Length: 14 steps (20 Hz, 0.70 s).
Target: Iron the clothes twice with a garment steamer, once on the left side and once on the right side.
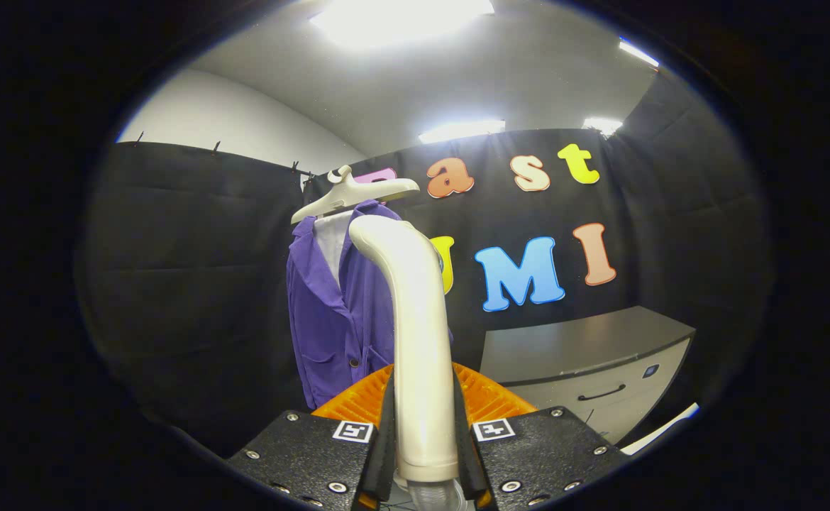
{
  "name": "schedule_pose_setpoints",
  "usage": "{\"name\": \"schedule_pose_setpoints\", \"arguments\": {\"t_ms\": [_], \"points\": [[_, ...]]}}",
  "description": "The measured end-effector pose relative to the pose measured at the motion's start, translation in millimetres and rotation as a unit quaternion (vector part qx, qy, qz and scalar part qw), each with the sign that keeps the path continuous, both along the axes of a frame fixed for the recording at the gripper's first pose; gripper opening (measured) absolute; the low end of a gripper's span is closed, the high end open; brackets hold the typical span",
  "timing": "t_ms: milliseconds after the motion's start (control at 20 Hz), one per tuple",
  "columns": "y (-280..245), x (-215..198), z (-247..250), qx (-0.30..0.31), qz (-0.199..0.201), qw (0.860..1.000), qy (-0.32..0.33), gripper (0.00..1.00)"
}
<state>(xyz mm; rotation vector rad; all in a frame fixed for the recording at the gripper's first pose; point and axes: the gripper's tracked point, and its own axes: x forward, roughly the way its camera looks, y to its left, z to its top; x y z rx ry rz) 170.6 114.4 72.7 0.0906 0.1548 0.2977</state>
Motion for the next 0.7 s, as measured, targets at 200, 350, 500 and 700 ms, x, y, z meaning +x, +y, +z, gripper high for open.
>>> {"name": "schedule_pose_setpoints", "arguments": {"t_ms": [200,350,500,700], "points": [[20,40,19,0.003,0.01,1.0,-0.019,0.37],[37,71,28,0.006,0.02,0.999,-0.026,0.36],[55,100,36,0.008,0.027,0.999,-0.03,0.37],[81,138,42,-0.004,0.034,0.999,-0.041,0.37]]}}
